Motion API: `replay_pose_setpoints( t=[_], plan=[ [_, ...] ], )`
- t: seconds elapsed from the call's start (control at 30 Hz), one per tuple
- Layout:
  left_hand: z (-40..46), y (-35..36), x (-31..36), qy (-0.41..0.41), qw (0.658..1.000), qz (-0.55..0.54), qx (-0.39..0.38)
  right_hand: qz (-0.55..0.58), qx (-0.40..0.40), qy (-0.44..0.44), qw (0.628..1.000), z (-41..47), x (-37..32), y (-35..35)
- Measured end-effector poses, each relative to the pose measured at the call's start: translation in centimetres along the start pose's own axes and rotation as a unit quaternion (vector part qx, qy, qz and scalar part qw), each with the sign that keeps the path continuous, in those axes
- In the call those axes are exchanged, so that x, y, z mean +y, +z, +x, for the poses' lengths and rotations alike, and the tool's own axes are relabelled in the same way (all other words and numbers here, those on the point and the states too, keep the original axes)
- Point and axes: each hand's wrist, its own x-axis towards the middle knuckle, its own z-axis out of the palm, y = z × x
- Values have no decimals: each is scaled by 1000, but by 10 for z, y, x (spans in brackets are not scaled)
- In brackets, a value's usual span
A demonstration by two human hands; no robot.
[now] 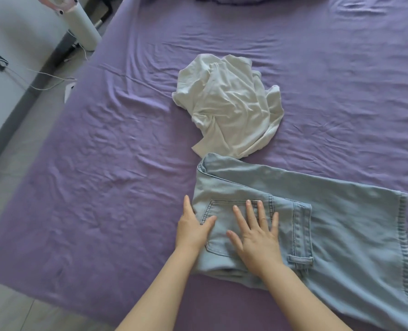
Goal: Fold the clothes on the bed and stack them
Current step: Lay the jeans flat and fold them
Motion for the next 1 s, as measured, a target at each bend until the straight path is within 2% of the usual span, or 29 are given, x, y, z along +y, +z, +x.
replay_pose_setpoints(
  t=[0.07, 0.17, 0.23, 0.33, 0.4, 0.5, 0.53, 0.6, 0.67, 0.7, 0.77, 0.8, 0.87, 0.9, 1.0],
  plan=[
    [-10, -8, 18, -9, 997, -82, -15, 51, 24, 6, 998, -5, -8, -21],
    [-32, -21, 51, -1, 978, -204, -52, 163, 58, -38, 984, -14, -23, -62],
    [-47, -24, 72, 4, 946, -302, -116, 239, 80, -65, 965, -22, -27, -89],
    [-69, -14, 104, 0, 881, -409, -239, 355, 42, -68, 931, -36, -10, -128],
    [-81, 0, 122, -4, 846, -447, -291, 348, 33, -59, 935, -44, 9, -146],
    [-94, 28, 141, -8, 824, -460, -331, 326, 36, -6, 945, -54, 41, -158],
    [-100, 38, 148, 6, 831, -438, -344, 321, 49, 14, 946, -59, 53, -160],
    [-107, 56, 160, 71, 871, -354, -334, 313, 69, 36, 947, -69, 77, -161],
    [-105, 75, 170, 203, 922, -226, -239, 304, 83, 32, 949, -81, 101, -162],
    [-102, 85, 174, 290, 933, -131, -171, 300, 90, 22, 949, -89, 111, -163],
    [-95, 110, 178, 426, 901, 49, -68, 277, 104, 19, 955, -104, 131, -163],
    [-94, 123, 180, 450, 885, 108, -49, 247, 122, 30, 961, -111, 142, -162],
    [-96, 146, 188, 457, 871, 173, -48, 175, 181, 46, 967, -124, 168, -159],
    [-97, 159, 192, 457, 865, 201, -58, 152, 184, 54, 970, -130, 182, -159],
    [-96, 193, 196, 458, 838, 285, -85, 70, 130, 94, 985, -142, 227, -153]
  ],
)
